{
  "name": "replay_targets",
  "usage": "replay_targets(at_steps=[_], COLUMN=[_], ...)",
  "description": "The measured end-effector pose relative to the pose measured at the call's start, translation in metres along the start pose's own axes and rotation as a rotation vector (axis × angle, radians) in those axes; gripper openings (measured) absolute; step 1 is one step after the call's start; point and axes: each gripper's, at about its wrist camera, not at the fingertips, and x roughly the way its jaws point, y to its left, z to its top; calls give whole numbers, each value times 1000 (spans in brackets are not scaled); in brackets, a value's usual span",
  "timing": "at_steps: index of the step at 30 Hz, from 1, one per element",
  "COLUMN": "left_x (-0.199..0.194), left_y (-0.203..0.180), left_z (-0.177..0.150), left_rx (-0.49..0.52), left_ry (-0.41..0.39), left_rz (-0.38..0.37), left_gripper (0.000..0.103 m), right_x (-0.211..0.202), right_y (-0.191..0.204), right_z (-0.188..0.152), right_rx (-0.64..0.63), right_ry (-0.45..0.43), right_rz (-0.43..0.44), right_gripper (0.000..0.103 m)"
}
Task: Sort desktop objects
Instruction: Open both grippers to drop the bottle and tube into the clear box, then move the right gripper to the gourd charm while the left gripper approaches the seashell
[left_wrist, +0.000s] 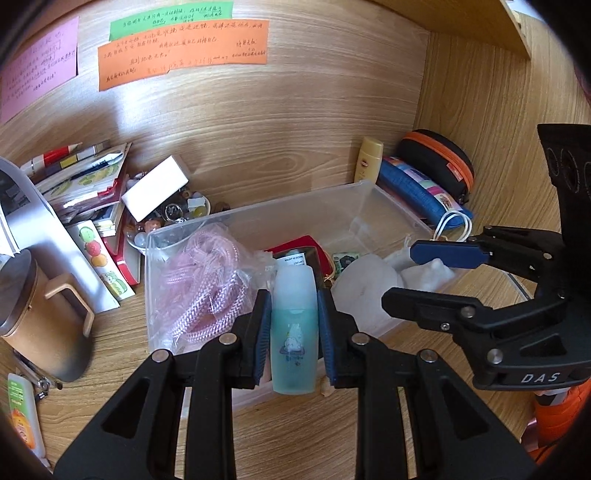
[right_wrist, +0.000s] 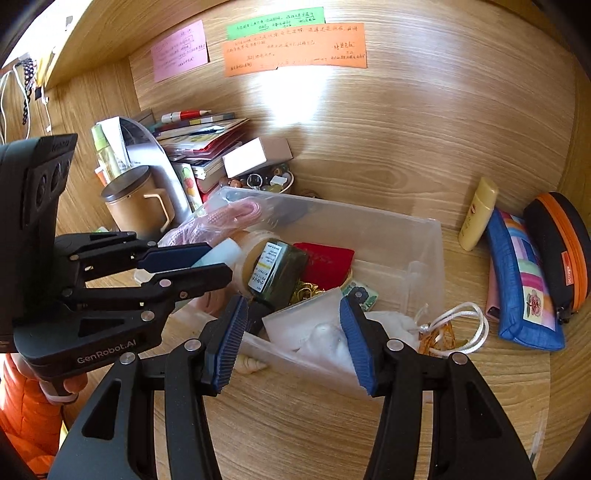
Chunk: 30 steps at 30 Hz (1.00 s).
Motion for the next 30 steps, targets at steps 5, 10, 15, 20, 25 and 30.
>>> replay_targets(at_steps=[5,10,15,20,25,30], left_x=[-2,-12,-23,-30,-29,-21], left_y=[1,1,-6,-12,-21,-30], left_z=[0,-3,-8,-20,-34,-47], left_rx=[-4,-17,-27,-47,-80,-103], left_ry=[3,-9,-14,-12,7,32], left_rz=[3,1,21,52,69,93], left_gripper=[25,25,35,47,53,66], right_x=[-5,-17,-30,-40,-47,-41], right_y=[-3,-10,-26,-41,-61,-85], right_z=[-2,-6,-12,-24,-39,-53], right_rx=[13,23,52,64,78,100], right_ry=[-7,-26,-49,-57,-57,-25], right_rz=[-19,-48,-72,-108,-124,-137], right_gripper=[49,49,49,57,57,58])
